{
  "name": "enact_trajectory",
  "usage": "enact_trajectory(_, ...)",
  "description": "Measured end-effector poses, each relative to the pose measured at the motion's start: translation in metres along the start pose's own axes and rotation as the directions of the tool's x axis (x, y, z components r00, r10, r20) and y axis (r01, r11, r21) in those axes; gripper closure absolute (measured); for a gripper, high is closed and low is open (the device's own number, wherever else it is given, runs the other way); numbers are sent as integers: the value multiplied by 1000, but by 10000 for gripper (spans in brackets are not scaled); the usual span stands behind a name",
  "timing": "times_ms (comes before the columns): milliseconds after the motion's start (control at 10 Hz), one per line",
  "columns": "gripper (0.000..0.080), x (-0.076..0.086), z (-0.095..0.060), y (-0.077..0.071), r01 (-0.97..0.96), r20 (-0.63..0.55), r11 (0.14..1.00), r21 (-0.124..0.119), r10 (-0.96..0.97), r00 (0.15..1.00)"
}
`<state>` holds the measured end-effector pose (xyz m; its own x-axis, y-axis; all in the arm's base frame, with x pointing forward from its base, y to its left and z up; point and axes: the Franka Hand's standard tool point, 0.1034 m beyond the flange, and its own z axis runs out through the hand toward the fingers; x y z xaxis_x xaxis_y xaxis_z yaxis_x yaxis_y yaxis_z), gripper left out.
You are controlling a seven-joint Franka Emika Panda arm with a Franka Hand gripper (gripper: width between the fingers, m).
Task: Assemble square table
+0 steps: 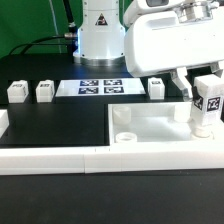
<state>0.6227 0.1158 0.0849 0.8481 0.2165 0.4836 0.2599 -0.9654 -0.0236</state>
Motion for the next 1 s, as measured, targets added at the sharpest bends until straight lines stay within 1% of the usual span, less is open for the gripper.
enact_trajectory(500, 508, -10, 11, 0, -4, 7, 1000, 1, 4, 1000)
enact_trajectory(900, 508, -11, 10, -1, -19, -14, 1000, -6, 19, 1000)
enact_trajectory(1000, 431, -12, 11, -1, -19, -13, 1000, -6, 19, 1000)
